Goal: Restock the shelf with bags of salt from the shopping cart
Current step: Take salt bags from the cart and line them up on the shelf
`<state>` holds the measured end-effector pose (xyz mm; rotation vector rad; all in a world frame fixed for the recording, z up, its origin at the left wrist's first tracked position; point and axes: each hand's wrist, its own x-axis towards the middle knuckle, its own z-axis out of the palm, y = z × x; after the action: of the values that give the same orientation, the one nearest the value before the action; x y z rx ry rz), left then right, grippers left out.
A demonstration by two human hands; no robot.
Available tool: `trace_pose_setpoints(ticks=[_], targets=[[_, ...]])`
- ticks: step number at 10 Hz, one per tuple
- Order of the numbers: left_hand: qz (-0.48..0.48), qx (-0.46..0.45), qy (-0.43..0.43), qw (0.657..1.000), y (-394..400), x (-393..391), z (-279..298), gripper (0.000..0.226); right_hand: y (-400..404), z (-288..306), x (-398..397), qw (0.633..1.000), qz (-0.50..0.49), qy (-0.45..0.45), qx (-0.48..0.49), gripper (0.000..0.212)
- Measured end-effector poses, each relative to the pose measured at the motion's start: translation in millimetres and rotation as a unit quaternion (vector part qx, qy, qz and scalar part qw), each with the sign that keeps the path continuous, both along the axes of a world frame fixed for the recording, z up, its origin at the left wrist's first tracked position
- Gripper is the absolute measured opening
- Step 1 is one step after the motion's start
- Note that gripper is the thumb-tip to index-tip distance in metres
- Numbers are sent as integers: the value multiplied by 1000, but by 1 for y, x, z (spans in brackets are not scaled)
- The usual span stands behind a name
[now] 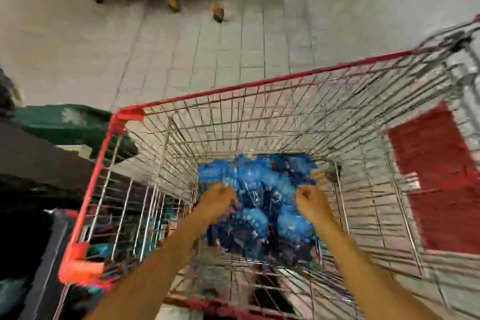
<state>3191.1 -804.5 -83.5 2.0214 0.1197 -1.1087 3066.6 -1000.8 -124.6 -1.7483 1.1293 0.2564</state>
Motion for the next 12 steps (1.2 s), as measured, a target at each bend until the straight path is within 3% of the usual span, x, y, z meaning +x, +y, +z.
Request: trace_pose_setpoints(ticks=[1, 2, 4, 5, 6, 7, 8, 9, 10, 11, 12], targets=[[-24, 47, 39, 998, -15, 7, -71, 27, 1, -59, -22, 994, 6, 109, 21, 18], [-26, 73, 51, 996, -27, 8, -135, 26, 4, -120, -46, 978, 30, 202, 46, 37], [-100, 160, -17, 982, -45, 15, -238, 30, 13, -213, -67, 972, 18, 233, 39, 44], [-117, 178, -41, 976, -57, 21, -275, 53, 17, -245, -72, 968, 50, 246, 20, 46], [-122, 209, -65, 968, -75, 28, -305, 73, 21, -268, -76, 964, 22, 265, -13, 64], [-187, 299, -130, 927, -89, 28, -330, 101, 29, -275, -75, 949, -64, 304, -54, 88], [-119, 326, -112, 931, -102, 19, -343, 126, 39, -274, -71, 932, -112, 328, -109, 108], [-109, 349, -131, 921, -108, 10, -353, 121, 46, -283, -71, 923, -129, 332, -146, 119], [-112, 328, -129, 929, -108, 4, -359, 100, 55, -294, -76, 920, -129, 326, -175, 115], [-78, 301, -107, 944, -109, -1, -362, 80, 63, -301, -77, 922, -91, 301, -225, 97], [-50, 294, -85, 951, -106, 2, -361, 90, 69, -302, -73, 941, -98, 264, -189, 76]])
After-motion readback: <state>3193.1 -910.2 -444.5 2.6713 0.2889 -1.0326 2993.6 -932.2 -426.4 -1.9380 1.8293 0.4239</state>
